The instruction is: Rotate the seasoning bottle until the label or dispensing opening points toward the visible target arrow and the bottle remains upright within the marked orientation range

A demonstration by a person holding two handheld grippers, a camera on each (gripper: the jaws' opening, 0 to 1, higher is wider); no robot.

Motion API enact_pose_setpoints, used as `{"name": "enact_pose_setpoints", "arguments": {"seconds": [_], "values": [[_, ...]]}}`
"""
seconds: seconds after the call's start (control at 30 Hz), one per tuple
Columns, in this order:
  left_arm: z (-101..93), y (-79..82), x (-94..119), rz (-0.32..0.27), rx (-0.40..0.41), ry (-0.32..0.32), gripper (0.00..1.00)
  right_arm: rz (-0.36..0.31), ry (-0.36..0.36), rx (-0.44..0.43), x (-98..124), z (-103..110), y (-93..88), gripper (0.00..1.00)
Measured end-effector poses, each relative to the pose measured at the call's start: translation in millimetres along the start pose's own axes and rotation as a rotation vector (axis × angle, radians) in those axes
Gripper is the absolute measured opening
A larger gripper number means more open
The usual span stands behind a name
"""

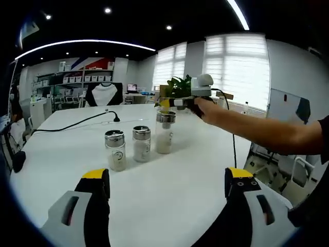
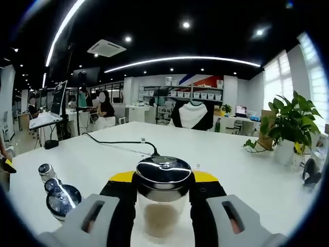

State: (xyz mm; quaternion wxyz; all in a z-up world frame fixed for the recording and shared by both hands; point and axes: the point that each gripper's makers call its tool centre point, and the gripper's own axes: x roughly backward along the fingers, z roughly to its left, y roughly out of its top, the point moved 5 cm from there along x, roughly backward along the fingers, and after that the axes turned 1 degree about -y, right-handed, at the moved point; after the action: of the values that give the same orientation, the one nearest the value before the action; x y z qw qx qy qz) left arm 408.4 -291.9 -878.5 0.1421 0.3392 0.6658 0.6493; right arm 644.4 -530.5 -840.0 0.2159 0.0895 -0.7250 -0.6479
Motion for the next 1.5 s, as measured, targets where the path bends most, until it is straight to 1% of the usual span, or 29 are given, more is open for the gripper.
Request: {"name": "enact_pose_setpoints", "arguments": {"seconds": [0.07, 0.2, 0.27, 0.33, 0.53, 0.7, 0.77, 0.83, 0.93, 1.03, 1.17, 1.2, 1.23, 1.27, 1.37, 1.5], "values": [[-0.3, -0.3, -0.2, -0.001, 0.001, 0.0, 0.98, -0.006, 0.0, 0.026, 5.9, 2.5, 1.4, 0.38], [-2.0, -5.1, -2.0, 0.021, 0.001, -0.005, 0.98, -0.009, -0.005, 0.067, 20.1, 9.3, 3.0, 0.38], [-2.9, -5.4, -2.5, 0.02, -0.001, -0.009, 0.98, -0.01, -0.002, 0.097, 25.5, 13.1, 3.6, 0.38], [-3.4, -6.0, -3.1, 0.019, 0.001, -0.016, 0.98, -0.011, -0.001, 0.104, 29.3, 15.5, 3.5, 0.38], [-2.0, -10.0, -5.2, 0.022, 0.005, -0.027, 0.98, -0.021, 0.002, 0.087, 41.1, 20.8, 0.6, 0.38], [-0.1, -16.7, -9.3, 0.017, 0.009, -0.042, 0.98, -0.019, -0.011, 0.068, 54.5, 29.4, -10.2, 0.38], [-1.3, -19.3, -11.6, 0.021, -0.003, -0.051, 0.97, -0.02, -0.013, 0.062, 60.5, 33.2, -13.5, 0.38], [-2.4, -21.5, -14.0, 0.03, -0.025, -0.062, 0.97, -0.041, -0.024, 0.028, 68.7, 36.9, -16.6, 0.38], [-1.7, -24.4, -18.3, 0.025, -0.025, -0.07, 0.97, -0.056, -0.016, -0.002, 77.6, 43.8, -21.1, 0.38], [-1.1, -27.8, -21.6, 0.019, -0.015, -0.076, 0.97, -0.057, -0.009, -0.021, 83.9, 50.3, -25.4, 0.38], [-1.4, -31.8, -25.0, 0.03, -0.021, -0.074, 0.95, -0.061, 0.011, -0.033, 92.7, 61.6, -27.3, 0.38], [-1.7, -32.6, -25.9, 0.034, -0.022, -0.074, 0.95, -0.067, 0.024, -0.041, 95.3, 65.2, -27.1, 0.38], [-2.9, -34.1, -27.1, 0.046, -0.022, -0.076, 0.95, -0.086, 0.039, -0.047, 99.9, 71.1, -26.1, 0.38], [-4.4, -34.9, -27.7, 0.05, -0.026, -0.079, 0.95, -0.095, 0.047, -0.047, 104.3, 76.5, -26.2, 0.38], [-8.4, -35.6, -28.4, 0.045, -0.033, -0.09, 0.94, -0.094, 0.062, -0.035, 111.4, 88.9, -27.9, 0.38], [-14.0, -38.2, -32.3, 0.041, -0.025, -0.105, 0.94, -0.079, 0.072, 0.011, 119.6, 104.5, -32.5, 0.38]]}}
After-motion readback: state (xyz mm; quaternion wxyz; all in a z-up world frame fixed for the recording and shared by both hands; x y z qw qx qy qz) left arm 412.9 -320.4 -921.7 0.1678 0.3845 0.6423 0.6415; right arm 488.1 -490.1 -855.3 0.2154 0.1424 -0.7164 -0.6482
